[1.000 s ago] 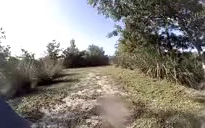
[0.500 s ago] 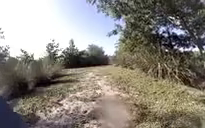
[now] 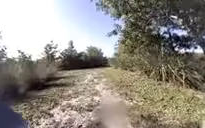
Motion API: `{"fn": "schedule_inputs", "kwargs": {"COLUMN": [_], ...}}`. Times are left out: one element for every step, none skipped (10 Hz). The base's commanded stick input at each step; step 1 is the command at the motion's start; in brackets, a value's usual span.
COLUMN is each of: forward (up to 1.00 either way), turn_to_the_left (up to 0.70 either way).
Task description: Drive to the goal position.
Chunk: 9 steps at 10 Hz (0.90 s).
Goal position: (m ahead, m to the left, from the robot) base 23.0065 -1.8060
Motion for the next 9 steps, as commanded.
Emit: {"fn": "schedule_inputs", "kwargs": {"forward": [0.70,0.70,0.70,0.70,0.70,0.70,0.70,0.70,0.70], "turn_to_the_left": [0.00,0.00,0.00,0.00,0.00,0.00,0.00,0.00,0.00]}}
